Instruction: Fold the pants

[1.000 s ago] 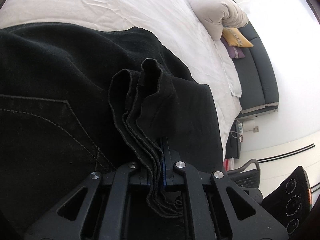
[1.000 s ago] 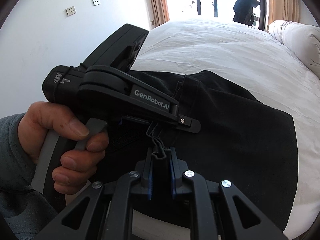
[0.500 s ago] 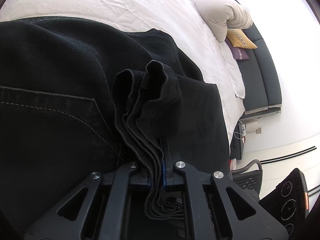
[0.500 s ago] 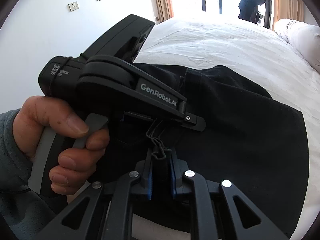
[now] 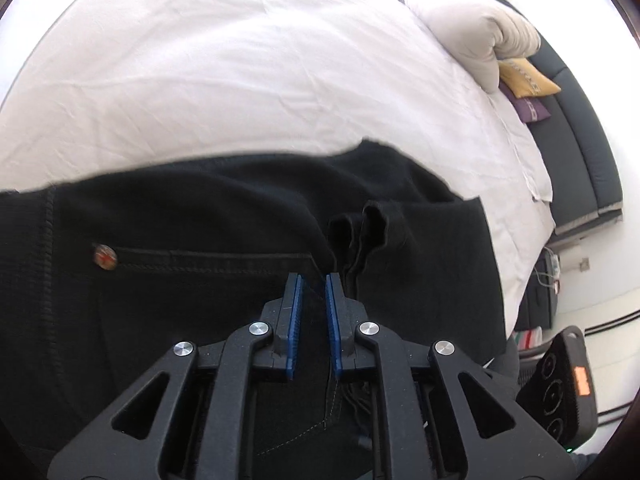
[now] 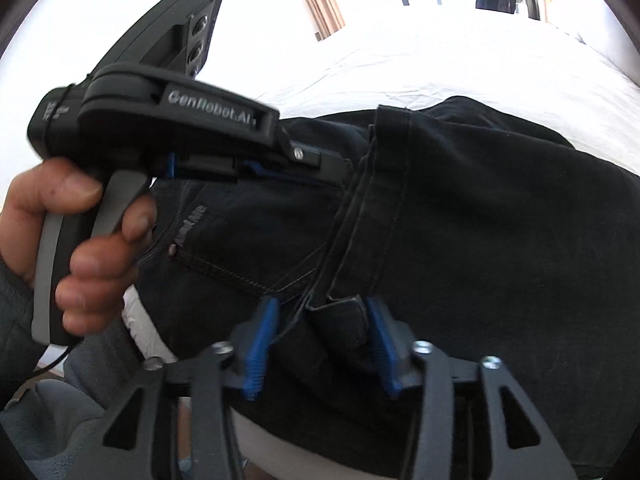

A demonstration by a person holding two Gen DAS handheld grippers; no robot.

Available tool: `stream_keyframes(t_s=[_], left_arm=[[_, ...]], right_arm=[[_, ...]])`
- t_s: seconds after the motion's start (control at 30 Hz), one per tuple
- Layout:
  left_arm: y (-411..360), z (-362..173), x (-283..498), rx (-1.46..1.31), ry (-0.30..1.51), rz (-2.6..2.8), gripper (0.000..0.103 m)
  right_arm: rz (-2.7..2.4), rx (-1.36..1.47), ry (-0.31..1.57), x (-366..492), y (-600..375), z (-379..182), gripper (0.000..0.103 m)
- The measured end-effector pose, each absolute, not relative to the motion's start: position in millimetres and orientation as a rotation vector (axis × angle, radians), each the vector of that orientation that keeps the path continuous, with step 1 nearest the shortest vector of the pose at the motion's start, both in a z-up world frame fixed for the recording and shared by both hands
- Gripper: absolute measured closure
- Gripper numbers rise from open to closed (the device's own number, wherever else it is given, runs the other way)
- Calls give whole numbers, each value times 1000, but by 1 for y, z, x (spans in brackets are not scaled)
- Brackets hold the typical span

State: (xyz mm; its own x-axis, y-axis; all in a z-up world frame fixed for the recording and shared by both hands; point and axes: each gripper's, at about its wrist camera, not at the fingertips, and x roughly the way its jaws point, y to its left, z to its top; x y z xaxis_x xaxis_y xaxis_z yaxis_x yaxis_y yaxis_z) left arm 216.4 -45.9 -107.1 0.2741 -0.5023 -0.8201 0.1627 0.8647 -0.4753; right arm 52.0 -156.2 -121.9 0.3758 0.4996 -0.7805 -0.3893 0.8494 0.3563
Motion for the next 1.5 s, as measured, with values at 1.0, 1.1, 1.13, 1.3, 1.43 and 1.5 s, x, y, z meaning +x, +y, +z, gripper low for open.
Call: stream_keyframes(t_s=[1.0, 1.1, 1.13, 1.3, 1.43, 1.5], left_arm=[[-127, -155, 144, -228, 1247, -766, 92], [-116, -159, 148, -239, 1252, -768, 92], [-115, -160, 148, -248, 1253, -769, 92], [-122, -167, 154, -286, 1259, -773, 92], [-112, -169, 153, -299, 1248, -777, 92], [-109, -169, 153, -304, 1241, -778, 92]], right_arm=[[731, 918, 1227, 187, -384, -185, 47], [744, 1031, 1157, 222, -400, -198, 53], [739, 1049, 1136, 228, -405, -199, 53], [745, 1043, 1147, 212, -405, -199, 52], [783, 1065, 1190, 148, -400, -198, 53], [780, 1062, 1238, 115, -406, -196, 52]])
